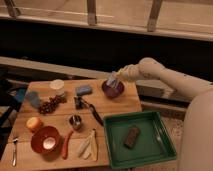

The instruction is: Wipe purple bowl with towel

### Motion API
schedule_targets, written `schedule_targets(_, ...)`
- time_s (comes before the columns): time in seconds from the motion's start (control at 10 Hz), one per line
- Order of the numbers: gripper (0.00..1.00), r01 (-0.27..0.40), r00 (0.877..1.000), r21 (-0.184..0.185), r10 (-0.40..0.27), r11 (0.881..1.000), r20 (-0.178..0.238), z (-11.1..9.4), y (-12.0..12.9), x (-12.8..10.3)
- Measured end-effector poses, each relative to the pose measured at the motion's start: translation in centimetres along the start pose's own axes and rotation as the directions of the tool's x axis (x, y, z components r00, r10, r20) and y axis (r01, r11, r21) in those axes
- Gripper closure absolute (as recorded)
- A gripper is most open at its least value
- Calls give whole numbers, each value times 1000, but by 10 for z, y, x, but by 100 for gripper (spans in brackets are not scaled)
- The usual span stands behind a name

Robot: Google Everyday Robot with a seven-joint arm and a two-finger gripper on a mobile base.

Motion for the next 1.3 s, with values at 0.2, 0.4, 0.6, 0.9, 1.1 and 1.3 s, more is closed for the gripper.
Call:
schedule_targets(0.2, 100, -5, 1000, 3, 5, 1000, -1, 1, -1, 0)
schedule_targets(0.4, 100, -50, 999, 28, 50, 998, -9, 10, -14, -6)
schedule_targets(0.6, 100, -95, 995, 58, 96, 994, -13, 26, -39, -12)
schedule_targets(0.9, 100, -154, 988, 102, 156, 983, -19, 44, -68, -22)
schedule_targets(1.1, 100, -171, 984, 106, 175, 980, -33, 57, -71, -25)
schedule_targets(1.3, 100, -175, 982, 99, 181, 980, -59, 71, -67, -23)
